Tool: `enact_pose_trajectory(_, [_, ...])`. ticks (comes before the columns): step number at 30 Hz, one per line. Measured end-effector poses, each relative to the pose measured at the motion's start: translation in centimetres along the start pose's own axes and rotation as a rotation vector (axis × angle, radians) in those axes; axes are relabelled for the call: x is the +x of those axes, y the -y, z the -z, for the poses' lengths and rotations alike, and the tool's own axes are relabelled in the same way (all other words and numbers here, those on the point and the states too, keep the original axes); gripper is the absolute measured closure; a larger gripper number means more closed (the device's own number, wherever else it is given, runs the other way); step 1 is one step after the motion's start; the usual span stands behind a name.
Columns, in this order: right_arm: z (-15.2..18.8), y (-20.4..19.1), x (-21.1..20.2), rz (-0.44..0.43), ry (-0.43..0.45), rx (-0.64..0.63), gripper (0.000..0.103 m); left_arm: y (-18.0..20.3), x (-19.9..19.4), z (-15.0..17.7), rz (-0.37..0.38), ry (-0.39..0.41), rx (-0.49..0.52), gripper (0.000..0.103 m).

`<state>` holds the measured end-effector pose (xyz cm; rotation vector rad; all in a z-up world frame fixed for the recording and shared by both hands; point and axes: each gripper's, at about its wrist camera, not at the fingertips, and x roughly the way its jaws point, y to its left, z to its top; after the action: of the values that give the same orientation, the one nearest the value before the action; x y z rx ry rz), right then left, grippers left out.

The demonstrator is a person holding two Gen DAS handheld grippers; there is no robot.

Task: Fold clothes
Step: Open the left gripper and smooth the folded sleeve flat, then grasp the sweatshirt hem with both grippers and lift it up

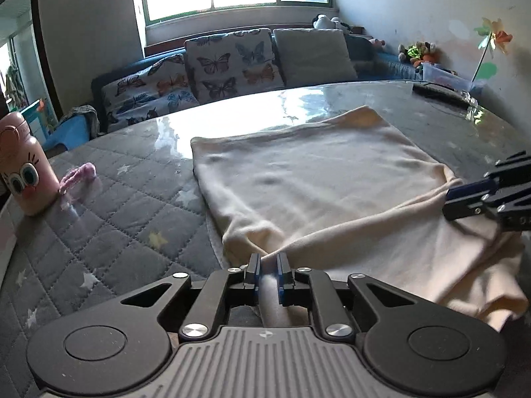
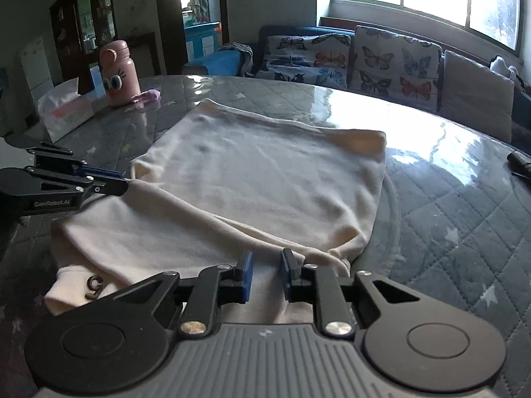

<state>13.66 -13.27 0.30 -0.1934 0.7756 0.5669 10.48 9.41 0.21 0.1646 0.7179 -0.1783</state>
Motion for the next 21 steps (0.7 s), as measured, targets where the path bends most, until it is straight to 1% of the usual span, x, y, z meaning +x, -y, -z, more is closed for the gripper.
enact_pose_trajectory(1, [0.0,-0.1,-0.4,-0.006,0.003,-0.003,0.082,0.2,-0.5,-0.1,-0.005,0.009,0.004,0.085])
enact_pose_trajectory(3, [0.0,-0.5,-1.2,-0.016,0.012,-0.02,0.078,0.5,-1.5,-0.2,-0.003,0.033,0.013,0.08])
enact_pose_trajectory(6, [0.5,-1.5,-2.3,-0.035,0.011,-0.07,0.078,0.9,-2.8,0.4,0.016,0.049,0.039,0.08])
enact_pose_trajectory(8, [1.2,-1.9,-2.5,-0.039,-0.005,-0.095,0.078,1.3,-2.9,1.2,0.016,0.035,0.076,0.079])
enact_pose_trajectory(9, [1.6,-2.1,-2.5,-0.038,-0.014,-0.107,0.078,1.6,-2.8,1.6,0.006,0.024,0.093,0.076])
enact_pose_trajectory(11, [2.2,-2.2,-2.5,-0.027,-0.015,-0.113,0.077,2.1,-2.9,2.2,-0.004,0.014,0.13,0.076])
enact_pose_trajectory(17, [2.4,-2.1,-3.9,-0.028,0.0,-0.106,0.077,3.7,-5.6,3.8,0.021,0.052,0.257,0.067])
enact_pose_trajectory(20, [2.7,-2.0,-4.6,-0.037,0.0,-0.107,0.076,4.6,-7.0,4.6,0.034,0.071,0.32,0.059])
enact_pose_trajectory(21, [2.9,-2.1,-4.8,-0.038,-0.001,-0.112,0.073,4.8,-7.4,4.9,0.038,0.077,0.341,0.055])
